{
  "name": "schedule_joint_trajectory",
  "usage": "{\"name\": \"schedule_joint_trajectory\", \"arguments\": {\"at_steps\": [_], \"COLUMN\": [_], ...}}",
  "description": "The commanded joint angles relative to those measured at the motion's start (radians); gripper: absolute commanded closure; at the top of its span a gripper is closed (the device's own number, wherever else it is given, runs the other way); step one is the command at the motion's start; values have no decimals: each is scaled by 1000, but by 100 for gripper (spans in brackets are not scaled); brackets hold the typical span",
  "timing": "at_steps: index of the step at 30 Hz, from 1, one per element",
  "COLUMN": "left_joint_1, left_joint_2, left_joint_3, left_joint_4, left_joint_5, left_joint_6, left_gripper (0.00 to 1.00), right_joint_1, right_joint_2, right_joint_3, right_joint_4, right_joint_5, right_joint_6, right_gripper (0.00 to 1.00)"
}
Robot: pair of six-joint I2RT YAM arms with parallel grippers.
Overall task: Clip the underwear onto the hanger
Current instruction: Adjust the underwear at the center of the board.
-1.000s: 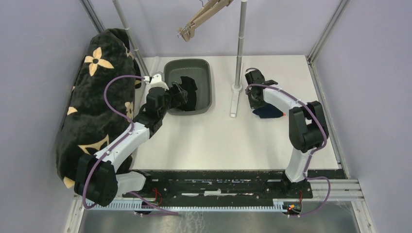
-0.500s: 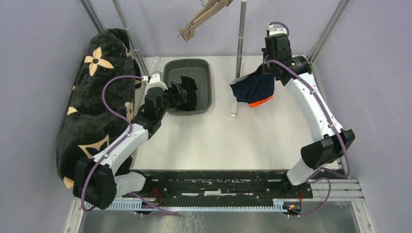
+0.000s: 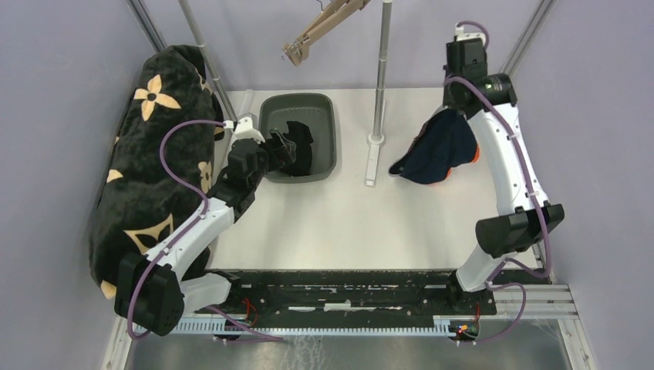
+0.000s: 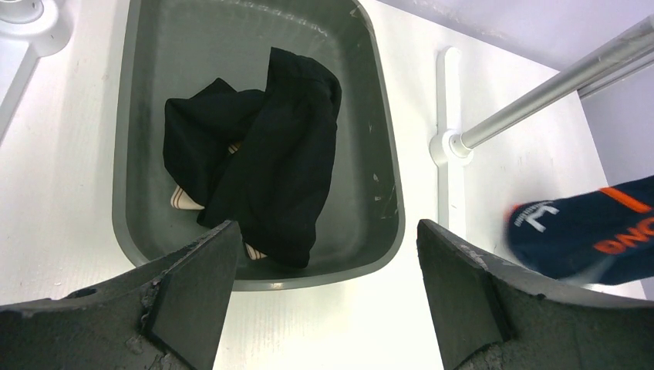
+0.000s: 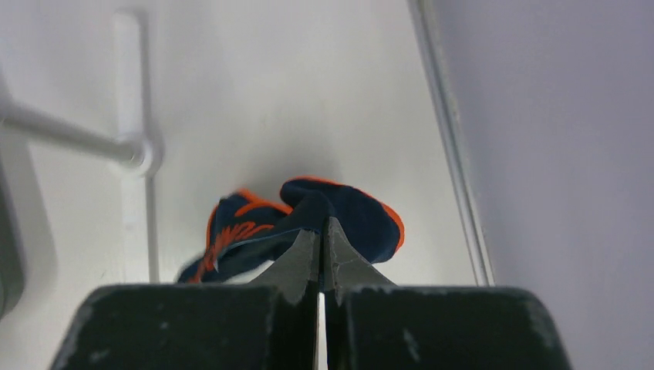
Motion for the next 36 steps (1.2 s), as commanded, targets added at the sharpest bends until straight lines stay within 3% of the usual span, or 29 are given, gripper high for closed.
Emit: {"name": "schedule_joint_trajectory", "arguments": {"at_steps": [1,6,9,11,17,21,28,36], "left_joint_1": [-2,-2,-2,-3,-3,-2,-2,-2], "left_joint_2": [18,58,63,57,41,36,24,49], "left_joint_3": [12,24,27,25,15,14,7,12], "left_joint_4": [27,35,36,36,36,34,36,46], "left_joint_5": [1,10,13,11,7,8,3,1], "left_joint_6": [-9,-11,-9,-8,-7,-5,-4,-3], "left_gripper": [9,9,9,9,9,9,9,9], "right_joint_1": [-92,-137,-144,-146,-145,-145,-145,-145], "right_joint_2": [102,235,273,245,7,-97,-212,-160], "right_joint_3": [237,550,649,591,196,67,-46,-110], "right_joint_4": [-53,-100,-92,-49,133,168,233,354], "right_joint_5": [98,79,74,91,75,35,-23,-45], "right_joint_6": [-30,-41,-29,-9,57,74,85,104], "right_gripper": [100,100,100,100,100,100,100,100]}}
